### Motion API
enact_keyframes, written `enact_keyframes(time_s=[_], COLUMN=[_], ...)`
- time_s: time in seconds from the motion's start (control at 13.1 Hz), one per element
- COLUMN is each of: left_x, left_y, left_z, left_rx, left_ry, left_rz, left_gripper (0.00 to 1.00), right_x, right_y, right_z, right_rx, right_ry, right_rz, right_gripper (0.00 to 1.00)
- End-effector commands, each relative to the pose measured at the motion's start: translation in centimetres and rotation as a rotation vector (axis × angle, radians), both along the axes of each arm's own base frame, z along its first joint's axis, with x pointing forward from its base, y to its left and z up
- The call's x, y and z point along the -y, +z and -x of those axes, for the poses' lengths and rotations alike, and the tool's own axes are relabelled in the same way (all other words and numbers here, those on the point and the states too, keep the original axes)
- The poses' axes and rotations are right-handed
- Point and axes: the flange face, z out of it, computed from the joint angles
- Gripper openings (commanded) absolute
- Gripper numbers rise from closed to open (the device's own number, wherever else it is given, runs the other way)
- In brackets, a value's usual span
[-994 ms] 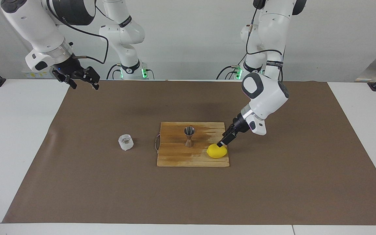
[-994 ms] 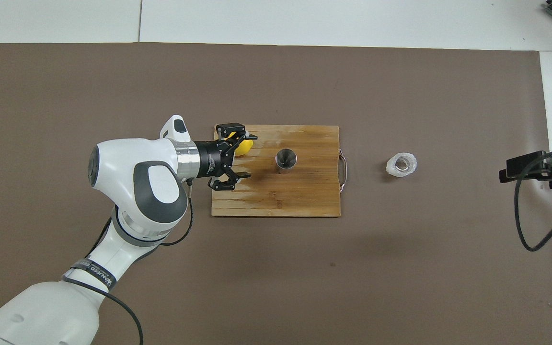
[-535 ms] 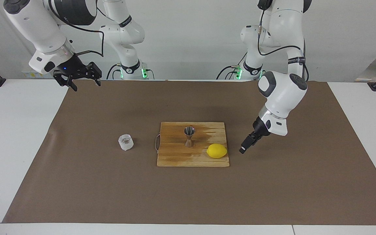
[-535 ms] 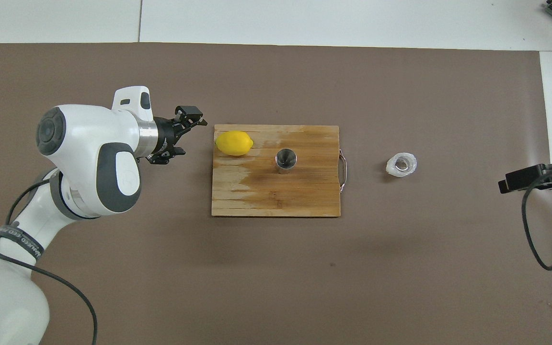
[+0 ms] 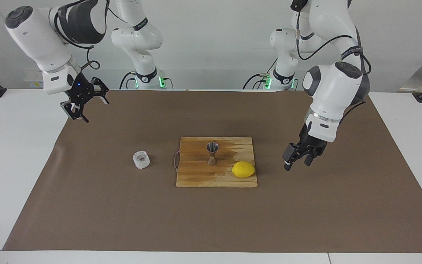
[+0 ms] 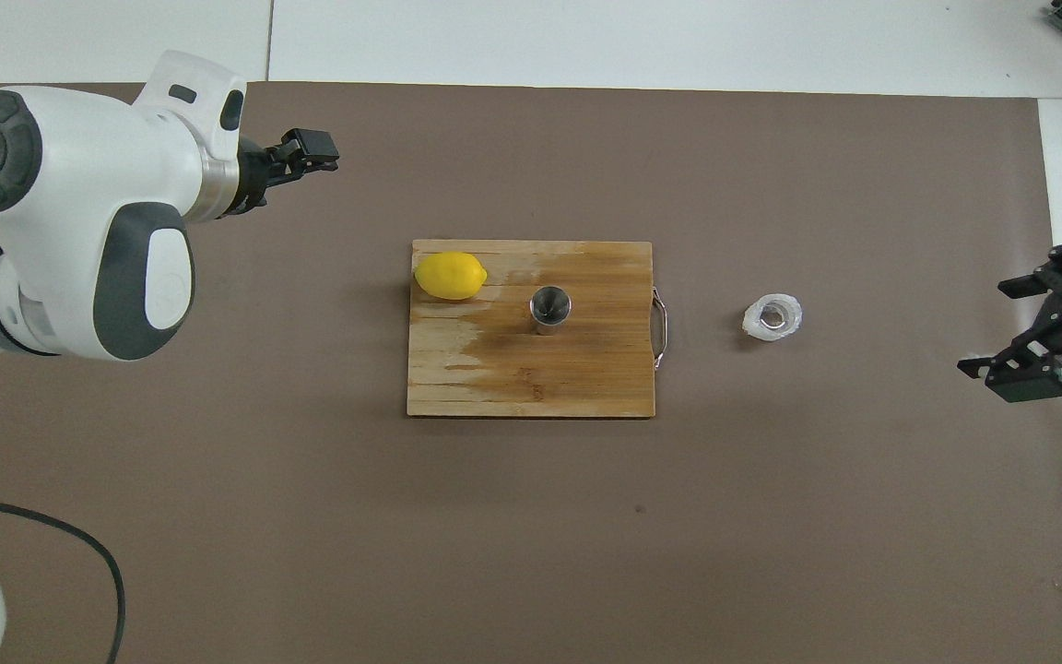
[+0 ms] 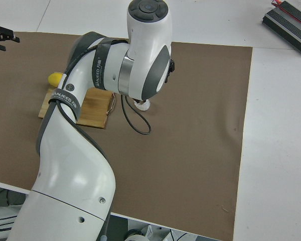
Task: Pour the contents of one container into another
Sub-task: 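Withdraw the left gripper while the right gripper reaches the white cup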
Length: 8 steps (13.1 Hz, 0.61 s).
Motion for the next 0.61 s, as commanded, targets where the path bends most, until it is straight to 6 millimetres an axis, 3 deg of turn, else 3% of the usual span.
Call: enact_keyframes(time_s=[0.0,0.15,0.23,0.31,0.38,0.54], left_x=[-0.7,-1.7,-2.2,-3.0,-5.1,-6.3], left_y=[3.0,4.4,6.1,7.3,9.6,11.7], left_z=[-0.3,0.3,1.0,1.9,3.0,5.8], left_rx=[-0.022,-0.076,-0.085,-0.100,-0.103,-0.167], left_ry=[-0.098,-0.140,-0.144,-0.166,-0.183,-0.253], left_rz=[-0.109,-0.144,-0.151,-0.162,-0.174,-0.198], left_gripper=[1.00,1.00,1.00,1.00,1.00,1.00], right_x=[2.3,3.7,4.0,3.9,3.5,2.4], right_y=[-4.5,-9.4,-11.1,-12.3,-14.3,-16.4], right_z=[-1.2,-2.5,-3.0,-3.5,-3.6,-3.8], right_rx=[0.051,0.087,0.121,0.152,0.167,0.227], right_ry=[0.175,0.266,0.302,0.310,0.314,0.293], right_rz=[-0.109,-0.258,-0.295,-0.330,-0.396,-0.500], right_gripper=[1.00,1.00,1.00,1.00,1.00,1.00])
